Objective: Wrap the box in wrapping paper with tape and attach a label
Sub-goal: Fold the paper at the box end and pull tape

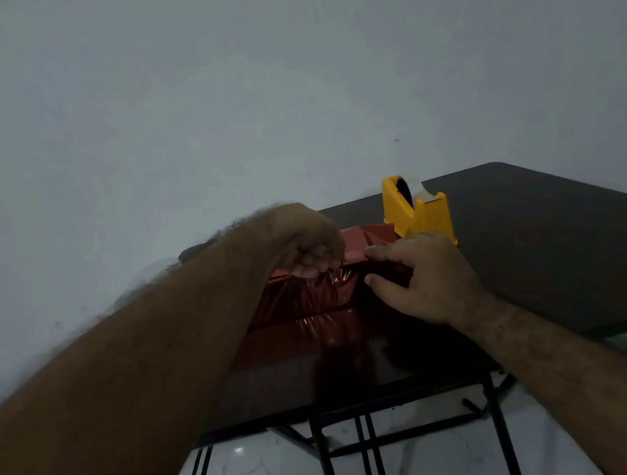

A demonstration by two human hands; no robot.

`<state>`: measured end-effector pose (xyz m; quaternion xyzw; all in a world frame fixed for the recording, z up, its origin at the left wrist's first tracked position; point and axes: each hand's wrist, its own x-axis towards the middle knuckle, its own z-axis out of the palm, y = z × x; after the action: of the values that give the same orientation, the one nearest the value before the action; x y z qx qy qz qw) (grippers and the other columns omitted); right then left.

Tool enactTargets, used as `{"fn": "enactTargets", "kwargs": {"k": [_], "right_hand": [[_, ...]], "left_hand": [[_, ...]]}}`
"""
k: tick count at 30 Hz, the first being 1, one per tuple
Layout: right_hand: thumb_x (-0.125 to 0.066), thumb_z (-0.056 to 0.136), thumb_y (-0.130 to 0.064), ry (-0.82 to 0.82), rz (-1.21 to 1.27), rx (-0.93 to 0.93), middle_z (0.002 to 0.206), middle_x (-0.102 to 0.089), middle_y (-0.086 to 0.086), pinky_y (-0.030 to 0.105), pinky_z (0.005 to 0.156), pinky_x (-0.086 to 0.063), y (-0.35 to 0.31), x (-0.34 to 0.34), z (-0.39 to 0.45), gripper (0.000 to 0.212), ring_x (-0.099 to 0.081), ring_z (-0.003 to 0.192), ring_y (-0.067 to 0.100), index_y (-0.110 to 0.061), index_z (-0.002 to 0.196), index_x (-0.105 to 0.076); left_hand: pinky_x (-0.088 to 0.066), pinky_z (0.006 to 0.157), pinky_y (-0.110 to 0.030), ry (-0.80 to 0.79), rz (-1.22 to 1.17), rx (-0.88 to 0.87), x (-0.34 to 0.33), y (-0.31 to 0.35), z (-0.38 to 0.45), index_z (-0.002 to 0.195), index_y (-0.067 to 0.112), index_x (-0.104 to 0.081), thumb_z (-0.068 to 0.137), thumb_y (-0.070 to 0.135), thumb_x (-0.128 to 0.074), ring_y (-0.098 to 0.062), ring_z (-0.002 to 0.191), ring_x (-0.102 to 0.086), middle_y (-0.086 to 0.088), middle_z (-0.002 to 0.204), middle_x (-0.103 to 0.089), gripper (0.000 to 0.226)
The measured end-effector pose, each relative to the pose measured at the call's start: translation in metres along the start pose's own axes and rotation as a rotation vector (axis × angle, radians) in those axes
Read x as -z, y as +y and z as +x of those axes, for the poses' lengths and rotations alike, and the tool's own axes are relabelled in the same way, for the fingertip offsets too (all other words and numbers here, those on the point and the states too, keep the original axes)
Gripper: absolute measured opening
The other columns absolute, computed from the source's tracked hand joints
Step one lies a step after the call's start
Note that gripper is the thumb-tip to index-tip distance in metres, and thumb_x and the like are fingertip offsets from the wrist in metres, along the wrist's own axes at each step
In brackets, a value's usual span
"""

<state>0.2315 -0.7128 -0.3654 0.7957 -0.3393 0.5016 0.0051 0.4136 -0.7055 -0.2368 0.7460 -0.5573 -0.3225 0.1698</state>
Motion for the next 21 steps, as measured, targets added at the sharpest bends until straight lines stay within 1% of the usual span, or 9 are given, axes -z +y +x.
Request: {"fn": "enactTargets", "kwargs": {"k": [6,12,15,17,19,21], "right_hand": [[-0.067,0.084,-0.055,-0.007,-0.006,-0.003,0.094,-0.079,-0.011,0.048,0.086,-0.057,-0.001,0.001,0.000,0.051,-0.068,0.085,0.006,-0.020,0.119,-0.080],[-0.066,0.083,-0.054,0.006,-0.010,-0.004,0.094,-0.079,-0.011,0.045,0.086,-0.055,-0.001,0.001,-0.001,0.050,-0.059,0.084,-0.003,-0.021,0.117,-0.081],[-0.065,0.083,-0.055,-0.007,-0.016,-0.012,0.095,-0.079,-0.011,0.046,0.087,-0.055,0.000,0.000,-0.001,0.051,-0.061,0.084,-0.001,-0.022,0.118,-0.080],[-0.066,0.082,-0.054,-0.005,-0.003,-0.014,0.094,-0.078,-0.012,0.047,0.086,-0.056,0.000,0.001,-0.001,0.050,-0.064,0.083,0.002,-0.022,0.118,-0.081],[-0.066,0.082,-0.054,-0.002,0.004,-0.017,0.095,-0.079,-0.012,0.048,0.086,-0.057,0.000,0.001,-0.001,0.051,-0.062,0.082,-0.001,-0.021,0.119,-0.081],[-0.066,0.082,-0.054,0.001,0.008,-0.021,0.097,-0.079,-0.011,0.049,0.087,-0.057,0.000,0.001,-0.001,0.052,-0.059,0.084,-0.004,-0.021,0.119,-0.080]], "left_hand": [[-0.049,0.063,-0.026,0.042,0.073,-0.018,-0.003,0.004,0.003,0.079,0.007,-0.064,0.095,0.006,-0.069,-0.013,0.067,-0.057,-0.005,0.078,-0.064,0.017],[-0.051,0.062,-0.026,0.044,0.123,-0.012,0.002,0.003,0.006,0.080,0.009,-0.065,0.093,0.010,-0.074,-0.012,0.065,-0.059,-0.004,0.079,-0.066,0.016],[-0.051,0.062,-0.025,0.028,0.136,0.006,0.008,-0.001,0.006,0.080,0.010,-0.065,0.093,0.012,-0.076,-0.011,0.067,-0.059,-0.002,0.077,-0.066,0.017],[-0.050,0.061,-0.024,0.005,0.147,0.018,0.013,-0.006,0.004,0.080,0.011,-0.066,0.093,0.013,-0.077,-0.010,0.067,-0.058,-0.001,0.077,-0.066,0.017],[-0.050,0.059,-0.023,-0.005,0.175,0.026,0.018,-0.010,0.002,0.080,0.011,-0.067,0.092,0.013,-0.078,-0.010,0.066,-0.058,0.000,0.076,-0.067,0.017],[-0.049,0.055,-0.023,0.031,0.218,0.013,0.023,-0.012,0.002,0.078,0.009,-0.067,0.091,0.010,-0.079,-0.011,0.062,-0.058,-0.002,0.075,-0.067,0.018]]}}
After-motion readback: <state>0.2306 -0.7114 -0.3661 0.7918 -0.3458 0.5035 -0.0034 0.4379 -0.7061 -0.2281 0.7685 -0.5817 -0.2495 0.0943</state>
